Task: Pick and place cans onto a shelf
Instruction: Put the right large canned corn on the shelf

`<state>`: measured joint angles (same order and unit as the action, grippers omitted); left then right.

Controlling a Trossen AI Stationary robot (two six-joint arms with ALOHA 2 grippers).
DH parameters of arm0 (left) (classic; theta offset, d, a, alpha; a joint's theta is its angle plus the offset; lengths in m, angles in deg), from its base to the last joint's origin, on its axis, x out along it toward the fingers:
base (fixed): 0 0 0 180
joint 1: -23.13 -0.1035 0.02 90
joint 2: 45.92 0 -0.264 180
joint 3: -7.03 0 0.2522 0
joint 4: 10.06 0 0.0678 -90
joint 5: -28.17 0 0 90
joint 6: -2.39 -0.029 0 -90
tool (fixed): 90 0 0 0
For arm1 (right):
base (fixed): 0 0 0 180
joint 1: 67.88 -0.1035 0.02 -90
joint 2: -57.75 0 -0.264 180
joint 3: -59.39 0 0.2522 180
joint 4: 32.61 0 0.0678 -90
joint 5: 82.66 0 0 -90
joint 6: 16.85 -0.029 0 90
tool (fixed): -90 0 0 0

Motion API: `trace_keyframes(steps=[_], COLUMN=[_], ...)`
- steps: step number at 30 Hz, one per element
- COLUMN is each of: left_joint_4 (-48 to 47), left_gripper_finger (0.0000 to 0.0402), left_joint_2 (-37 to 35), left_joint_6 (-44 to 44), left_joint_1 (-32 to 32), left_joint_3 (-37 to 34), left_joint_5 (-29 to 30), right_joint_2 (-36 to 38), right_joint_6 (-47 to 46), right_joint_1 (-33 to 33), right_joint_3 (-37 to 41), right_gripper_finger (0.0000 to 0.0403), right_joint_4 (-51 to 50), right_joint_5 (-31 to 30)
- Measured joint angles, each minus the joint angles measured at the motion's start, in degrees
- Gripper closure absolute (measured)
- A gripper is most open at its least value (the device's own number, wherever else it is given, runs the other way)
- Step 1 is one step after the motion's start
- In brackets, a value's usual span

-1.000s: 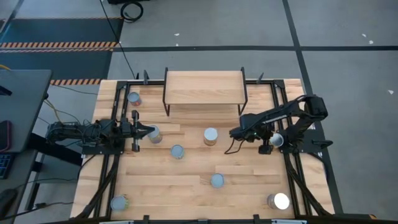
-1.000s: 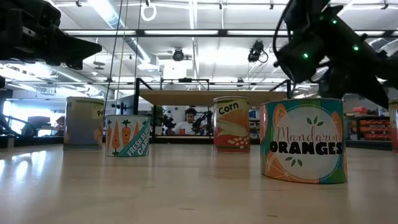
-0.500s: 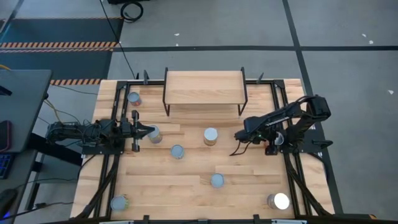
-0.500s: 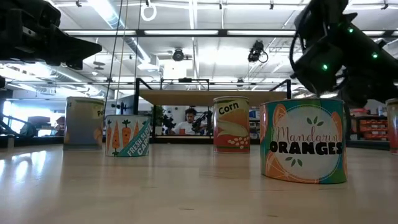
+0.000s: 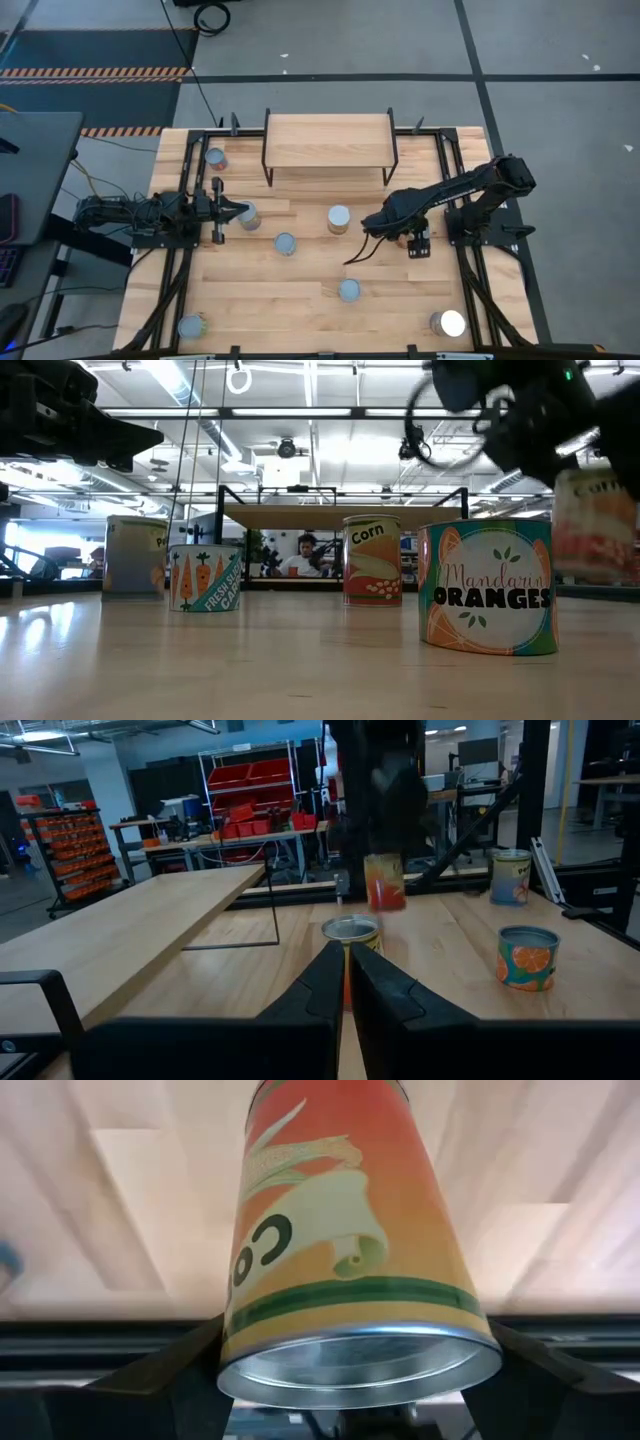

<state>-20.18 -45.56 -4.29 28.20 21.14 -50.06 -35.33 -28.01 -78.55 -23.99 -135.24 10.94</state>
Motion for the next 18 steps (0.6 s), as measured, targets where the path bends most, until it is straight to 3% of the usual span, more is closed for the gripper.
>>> trace_keyframes(steps=[6, 12, 18], left_joint_4=[0.0, 0.2, 0.3], left_gripper_finger=[0.0374, 0.0374, 0.0374], left_joint_2=[0.0, 0.0, 0.0], left_joint_6=[0.0, 0.0, 0.0], left_joint_1=[0.0, 0.0, 0.0], left_joint_3=[0.0, 0.0, 0.0], left_joint_5=[0.0, 0.0, 0.0], right_joint_2=[-1.4, -5.9, -9.5], right_joint_6=[-4.1, -4.2, -3.8], right_joint_1=[1.9, 8.8, 15.7], right_joint_3=[-15.6, -29.4, -44.7], right_gripper_finger=[0.0080, 0.0081, 0.0082], right_joint_4=[-1.5, -1.2, -1.2], right_joint_5=[-6.1, -16.6, -20.5])
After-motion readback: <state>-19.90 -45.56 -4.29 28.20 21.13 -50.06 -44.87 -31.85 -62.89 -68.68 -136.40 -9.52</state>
